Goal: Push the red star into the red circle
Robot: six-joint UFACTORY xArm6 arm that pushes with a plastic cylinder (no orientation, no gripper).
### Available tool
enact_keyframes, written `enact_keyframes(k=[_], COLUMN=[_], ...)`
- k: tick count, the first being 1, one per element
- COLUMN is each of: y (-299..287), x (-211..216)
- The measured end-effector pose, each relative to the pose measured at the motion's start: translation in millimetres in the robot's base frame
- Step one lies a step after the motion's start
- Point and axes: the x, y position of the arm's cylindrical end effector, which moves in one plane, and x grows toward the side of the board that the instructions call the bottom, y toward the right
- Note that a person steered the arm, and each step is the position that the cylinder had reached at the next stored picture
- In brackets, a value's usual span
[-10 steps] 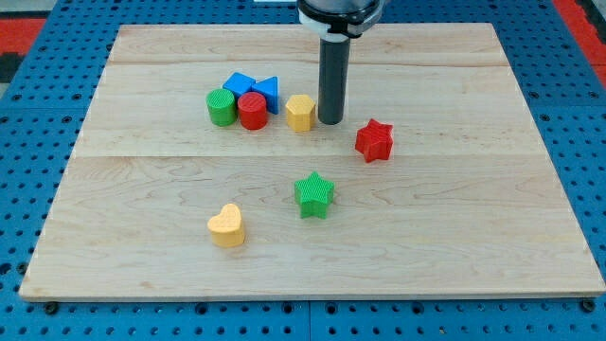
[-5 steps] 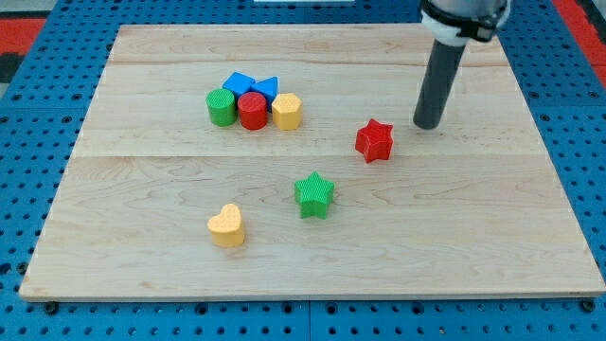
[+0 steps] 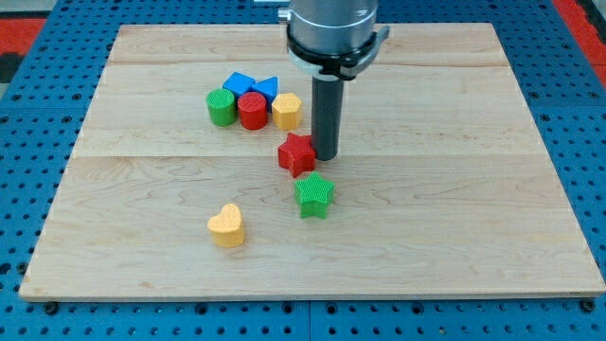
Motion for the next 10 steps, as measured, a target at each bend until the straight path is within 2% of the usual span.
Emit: enact_keyframes(k=[1, 2, 4, 9, 10], y=[14, 3, -38, -38, -41], x=[29, 45, 5, -1, -13])
